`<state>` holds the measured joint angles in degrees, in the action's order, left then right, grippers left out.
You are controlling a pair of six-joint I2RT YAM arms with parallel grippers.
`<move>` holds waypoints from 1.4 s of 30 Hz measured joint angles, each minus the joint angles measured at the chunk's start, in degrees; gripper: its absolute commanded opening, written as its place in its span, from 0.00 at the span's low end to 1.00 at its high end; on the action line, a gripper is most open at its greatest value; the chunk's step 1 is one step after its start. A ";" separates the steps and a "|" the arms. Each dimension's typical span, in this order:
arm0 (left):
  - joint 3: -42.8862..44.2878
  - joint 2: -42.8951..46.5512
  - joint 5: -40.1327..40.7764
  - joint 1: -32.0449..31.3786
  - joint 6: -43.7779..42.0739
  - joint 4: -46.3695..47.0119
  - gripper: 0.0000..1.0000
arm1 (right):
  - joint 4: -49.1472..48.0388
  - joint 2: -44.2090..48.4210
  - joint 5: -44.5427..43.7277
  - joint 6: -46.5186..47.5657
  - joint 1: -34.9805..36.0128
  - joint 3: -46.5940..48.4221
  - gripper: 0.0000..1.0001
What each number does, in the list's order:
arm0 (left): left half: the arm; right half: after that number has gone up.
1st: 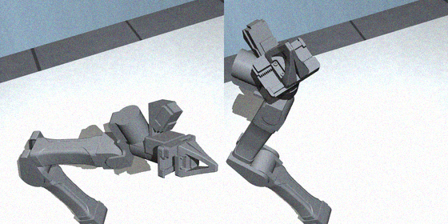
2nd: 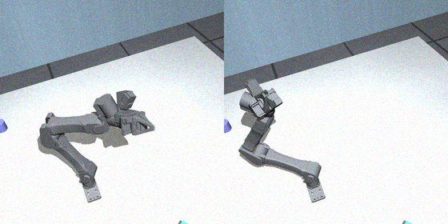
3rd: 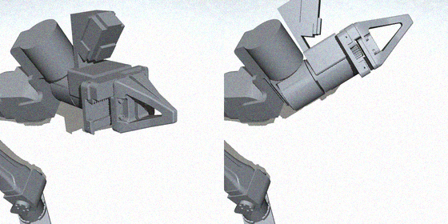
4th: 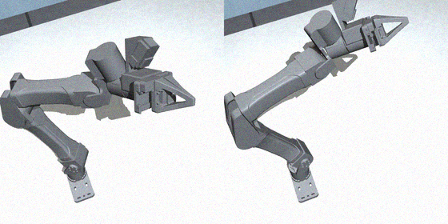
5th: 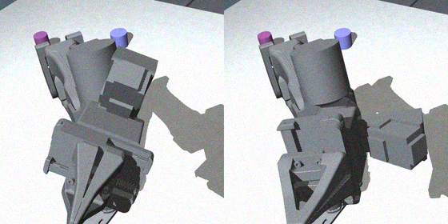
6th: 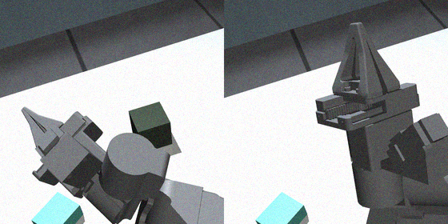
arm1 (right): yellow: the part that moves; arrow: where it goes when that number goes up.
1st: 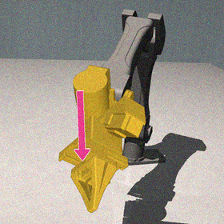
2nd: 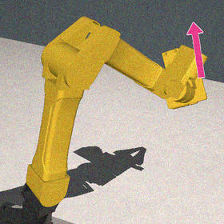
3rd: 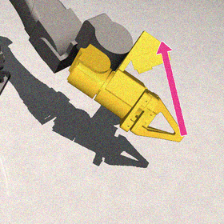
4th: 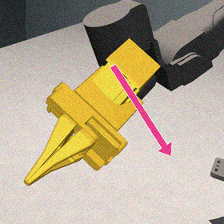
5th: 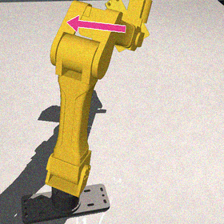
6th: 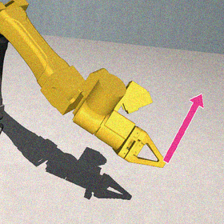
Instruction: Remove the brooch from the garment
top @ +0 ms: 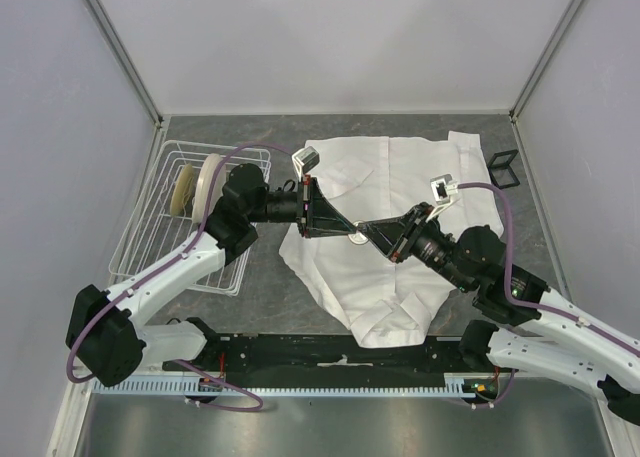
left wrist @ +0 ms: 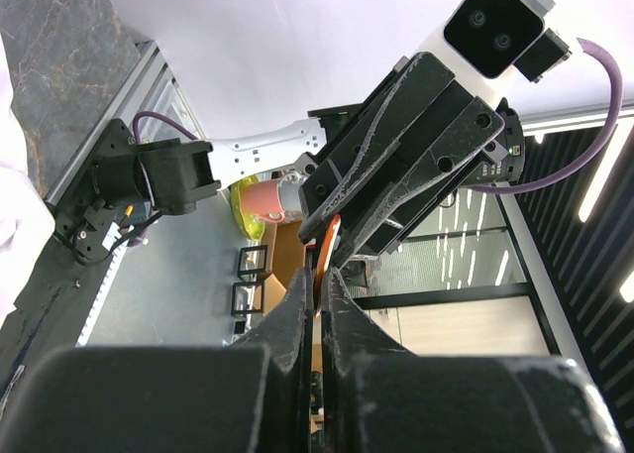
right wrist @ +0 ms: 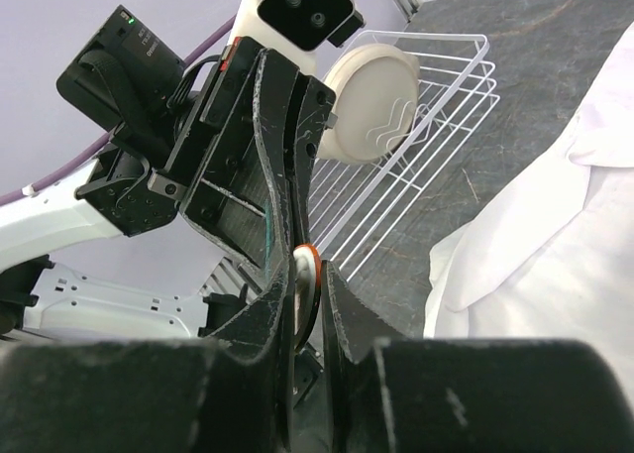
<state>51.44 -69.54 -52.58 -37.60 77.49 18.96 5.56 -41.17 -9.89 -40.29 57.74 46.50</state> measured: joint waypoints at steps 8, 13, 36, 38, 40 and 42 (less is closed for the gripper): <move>0.00 0.00 0.13 0.00 0.66 -0.04 0.02 | -0.85 0.11 -0.17 1.22 0.02 -0.42 0.21; 0.00 -0.07 0.96 0.09 1.01 -0.22 0.02 | -2.29 -0.09 -1.31 -0.37 0.02 -1.22 0.29; -0.44 -0.17 2.99 -0.07 -2.29 -1.57 0.02 | 6.54 6.47 -2.43 -6.69 0.28 -2.67 0.47; -0.46 -0.17 2.99 -0.07 -2.67 -1.57 0.02 | 6.54 6.32 -2.40 -6.86 0.28 -2.67 0.43; -0.46 -0.17 2.99 -0.07 -3.04 -1.57 0.02 | 6.51 5.75 -2.38 -6.88 0.28 -2.67 0.42; -0.48 -0.17 3.02 -0.07 -3.43 -1.60 0.02 | 6.47 4.87 -2.21 -6.88 0.28 -2.64 0.40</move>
<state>50.96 -69.71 -49.56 -37.67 74.06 17.37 12.03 -36.29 -12.10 -47.18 58.02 43.86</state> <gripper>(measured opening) 0.033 0.426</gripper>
